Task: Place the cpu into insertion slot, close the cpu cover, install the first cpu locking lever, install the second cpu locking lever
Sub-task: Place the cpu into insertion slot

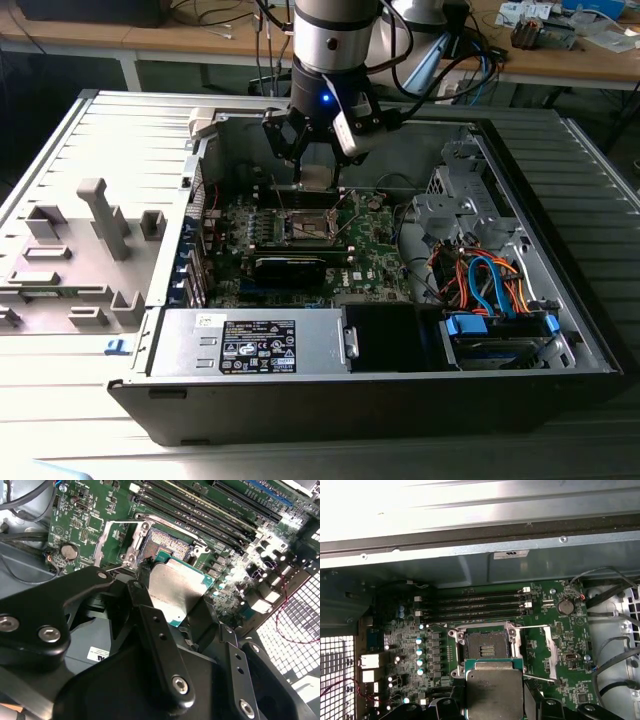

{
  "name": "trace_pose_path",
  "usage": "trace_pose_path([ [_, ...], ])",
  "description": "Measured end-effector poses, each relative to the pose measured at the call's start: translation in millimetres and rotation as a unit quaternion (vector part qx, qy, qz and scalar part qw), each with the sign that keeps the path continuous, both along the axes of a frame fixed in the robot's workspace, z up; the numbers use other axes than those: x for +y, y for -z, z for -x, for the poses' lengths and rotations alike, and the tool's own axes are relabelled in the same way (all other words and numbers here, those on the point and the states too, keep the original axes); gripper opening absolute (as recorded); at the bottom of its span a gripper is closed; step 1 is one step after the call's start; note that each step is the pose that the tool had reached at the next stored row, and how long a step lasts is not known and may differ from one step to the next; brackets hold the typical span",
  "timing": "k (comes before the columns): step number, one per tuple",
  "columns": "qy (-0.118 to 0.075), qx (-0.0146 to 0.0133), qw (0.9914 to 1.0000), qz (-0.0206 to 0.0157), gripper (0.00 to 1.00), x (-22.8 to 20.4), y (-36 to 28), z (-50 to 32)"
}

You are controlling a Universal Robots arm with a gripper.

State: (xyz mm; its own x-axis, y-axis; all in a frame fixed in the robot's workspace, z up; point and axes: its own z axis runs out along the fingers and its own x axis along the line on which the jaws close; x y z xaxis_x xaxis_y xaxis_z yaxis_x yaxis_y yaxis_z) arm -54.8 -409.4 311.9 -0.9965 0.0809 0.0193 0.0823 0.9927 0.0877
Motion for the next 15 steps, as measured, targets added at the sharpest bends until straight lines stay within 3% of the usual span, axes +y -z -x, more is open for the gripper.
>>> trace_pose_path([
  [15, 0.009, 0.0, 0.99996, 0.0, 0.55, 0.0, 0.3, 0.0],
])
